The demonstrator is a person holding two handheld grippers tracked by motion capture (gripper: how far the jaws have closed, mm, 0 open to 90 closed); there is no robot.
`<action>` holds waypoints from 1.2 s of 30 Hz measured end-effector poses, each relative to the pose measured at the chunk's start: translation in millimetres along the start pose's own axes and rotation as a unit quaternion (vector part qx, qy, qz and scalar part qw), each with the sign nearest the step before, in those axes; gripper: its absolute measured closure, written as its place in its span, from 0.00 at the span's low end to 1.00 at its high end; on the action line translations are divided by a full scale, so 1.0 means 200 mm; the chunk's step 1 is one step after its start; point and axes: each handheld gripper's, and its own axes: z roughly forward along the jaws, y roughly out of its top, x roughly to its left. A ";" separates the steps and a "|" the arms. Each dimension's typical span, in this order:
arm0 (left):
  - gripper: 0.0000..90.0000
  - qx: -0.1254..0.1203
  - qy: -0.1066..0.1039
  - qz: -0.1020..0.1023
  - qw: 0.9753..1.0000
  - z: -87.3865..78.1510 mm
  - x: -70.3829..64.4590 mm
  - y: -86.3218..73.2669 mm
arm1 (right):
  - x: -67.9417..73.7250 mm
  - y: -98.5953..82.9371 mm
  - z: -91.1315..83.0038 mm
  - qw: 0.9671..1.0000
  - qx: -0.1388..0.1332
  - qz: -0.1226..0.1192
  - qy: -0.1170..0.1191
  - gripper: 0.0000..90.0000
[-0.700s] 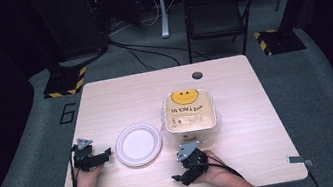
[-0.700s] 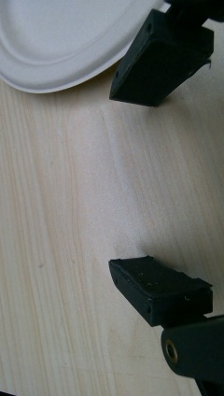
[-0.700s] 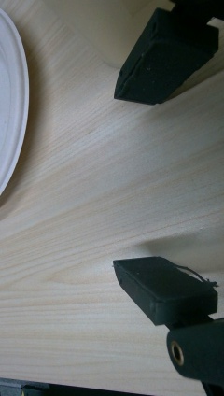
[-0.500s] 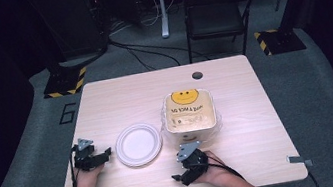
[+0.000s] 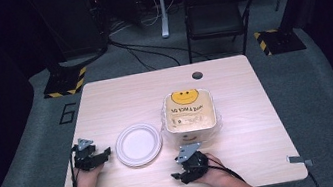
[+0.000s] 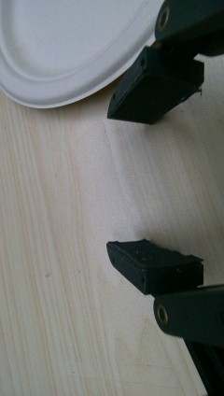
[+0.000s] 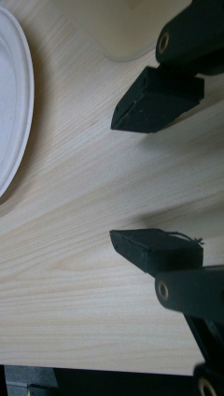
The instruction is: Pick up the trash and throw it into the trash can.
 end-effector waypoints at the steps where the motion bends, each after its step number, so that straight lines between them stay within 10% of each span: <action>1: 0.36 0.003 -0.002 -0.006 1.000 0.00 0.00 0.00 | 0.01 0.00 0.00 1.000 0.003 0.003 0.001 0.45; 7: 0.39 -0.002 -0.012 -0.030 0.999 -0.02 0.02 0.01 | 0.05 0.06 -0.01 1.000 -0.007 -0.013 -0.013 0.46; 36: 0.37 -0.022 -0.054 0.007 0.998 -0.06 -0.09 0.09 | 0.10 0.26 0.18 0.998 -0.046 0.037 -0.038 0.44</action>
